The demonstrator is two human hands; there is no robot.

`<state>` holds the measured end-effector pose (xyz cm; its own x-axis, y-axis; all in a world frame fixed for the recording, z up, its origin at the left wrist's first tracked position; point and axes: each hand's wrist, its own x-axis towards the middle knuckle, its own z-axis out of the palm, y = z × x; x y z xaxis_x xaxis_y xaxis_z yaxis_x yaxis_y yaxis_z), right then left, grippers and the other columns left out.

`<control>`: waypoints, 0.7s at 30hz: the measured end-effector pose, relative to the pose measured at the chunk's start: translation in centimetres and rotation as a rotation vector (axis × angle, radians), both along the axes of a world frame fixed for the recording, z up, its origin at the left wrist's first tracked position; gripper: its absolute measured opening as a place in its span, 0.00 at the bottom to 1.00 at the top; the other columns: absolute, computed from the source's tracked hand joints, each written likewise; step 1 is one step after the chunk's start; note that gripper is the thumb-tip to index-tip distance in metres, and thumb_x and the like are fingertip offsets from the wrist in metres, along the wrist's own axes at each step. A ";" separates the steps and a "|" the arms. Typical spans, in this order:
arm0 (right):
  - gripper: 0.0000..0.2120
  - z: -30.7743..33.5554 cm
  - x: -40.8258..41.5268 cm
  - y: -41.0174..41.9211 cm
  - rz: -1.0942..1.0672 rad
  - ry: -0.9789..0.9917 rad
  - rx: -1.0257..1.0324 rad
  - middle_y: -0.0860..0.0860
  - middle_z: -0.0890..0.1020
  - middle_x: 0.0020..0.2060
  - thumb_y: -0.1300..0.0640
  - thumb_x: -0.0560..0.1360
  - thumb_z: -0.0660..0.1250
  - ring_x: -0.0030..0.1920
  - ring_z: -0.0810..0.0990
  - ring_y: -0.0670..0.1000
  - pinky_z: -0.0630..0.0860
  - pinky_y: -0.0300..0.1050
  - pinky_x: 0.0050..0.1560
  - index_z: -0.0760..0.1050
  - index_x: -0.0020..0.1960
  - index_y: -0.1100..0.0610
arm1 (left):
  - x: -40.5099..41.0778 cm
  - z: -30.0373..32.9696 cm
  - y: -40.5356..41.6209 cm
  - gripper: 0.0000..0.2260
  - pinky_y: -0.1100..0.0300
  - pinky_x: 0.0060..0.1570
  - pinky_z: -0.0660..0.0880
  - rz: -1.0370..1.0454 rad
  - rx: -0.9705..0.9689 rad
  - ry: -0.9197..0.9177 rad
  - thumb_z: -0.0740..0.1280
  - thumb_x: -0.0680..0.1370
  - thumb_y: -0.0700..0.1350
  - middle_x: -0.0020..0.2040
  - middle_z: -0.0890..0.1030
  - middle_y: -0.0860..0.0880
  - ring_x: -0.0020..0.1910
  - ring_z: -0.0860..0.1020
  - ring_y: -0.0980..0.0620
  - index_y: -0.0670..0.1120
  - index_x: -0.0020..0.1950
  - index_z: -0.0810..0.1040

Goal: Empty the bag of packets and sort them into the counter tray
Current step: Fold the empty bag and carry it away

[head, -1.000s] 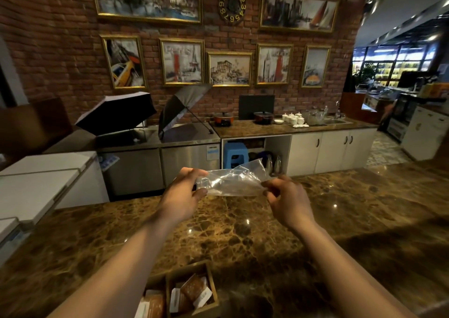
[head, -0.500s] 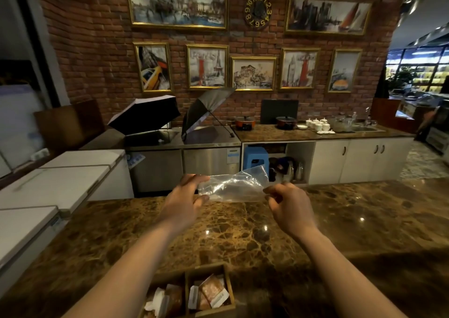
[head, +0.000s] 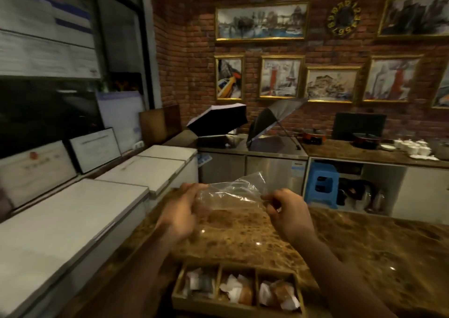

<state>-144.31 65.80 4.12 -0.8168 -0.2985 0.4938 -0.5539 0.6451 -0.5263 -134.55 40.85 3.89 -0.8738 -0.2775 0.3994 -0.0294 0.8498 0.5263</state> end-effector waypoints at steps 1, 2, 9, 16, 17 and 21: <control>0.11 0.3 0.6 -1.9 0.040 0.007 -0.005 0.43 0.80 0.49 0.59 0.77 0.70 0.47 0.79 0.43 0.82 0.46 0.51 0.81 0.57 0.47 | 1.6 0.3 -1.4 0.18 0.67 0.55 0.73 0.043 0.046 0.021 0.65 0.81 0.46 0.62 0.71 0.56 0.59 0.75 0.55 0.61 0.68 0.70; 0.11 0.7 1.2 -3.5 0.075 0.020 -0.010 0.43 0.80 0.48 0.59 0.77 0.70 0.46 0.79 0.43 0.82 0.45 0.50 0.82 0.56 0.46 | 3.1 0.6 -2.5 0.15 0.73 0.51 0.72 0.066 0.066 0.061 0.65 0.82 0.44 0.59 0.74 0.57 0.58 0.76 0.55 0.59 0.66 0.72; 0.08 1.8 8.4 -15.7 0.369 0.088 -0.005 0.45 0.83 0.46 0.59 0.76 0.71 0.44 0.81 0.44 0.83 0.48 0.48 0.83 0.53 0.49 | 15.8 2.2 -11.8 0.16 0.52 0.63 0.75 0.290 0.081 0.046 0.68 0.79 0.52 0.64 0.73 0.56 0.60 0.77 0.51 0.59 0.65 0.73; 0.08 2.0 17.2 -26.2 0.538 0.086 0.006 0.46 0.84 0.48 0.57 0.78 0.71 0.46 0.81 0.45 0.83 0.45 0.51 0.84 0.55 0.49 | 28.4 1.3 -18.4 0.19 0.53 0.61 0.75 0.478 0.007 0.092 0.69 0.79 0.49 0.68 0.72 0.56 0.61 0.78 0.52 0.58 0.68 0.72; 0.08 1.9 18.4 -27.5 0.580 0.087 0.004 0.46 0.83 0.48 0.57 0.77 0.71 0.45 0.81 0.45 0.83 0.46 0.50 0.84 0.55 0.49 | 30.1 1.2 -19.1 0.19 0.53 0.60 0.75 0.513 0.005 0.082 0.69 0.79 0.49 0.68 0.72 0.57 0.61 0.77 0.52 0.58 0.68 0.72; 0.09 1.4 23.3 -33.0 0.706 0.079 -0.040 0.45 0.83 0.48 0.60 0.76 0.73 0.45 0.82 0.45 0.84 0.47 0.51 0.84 0.54 0.50 | 37.0 0.5 -21.5 0.19 0.50 0.65 0.74 0.638 0.024 0.082 0.69 0.79 0.50 0.68 0.71 0.55 0.65 0.75 0.51 0.57 0.70 0.71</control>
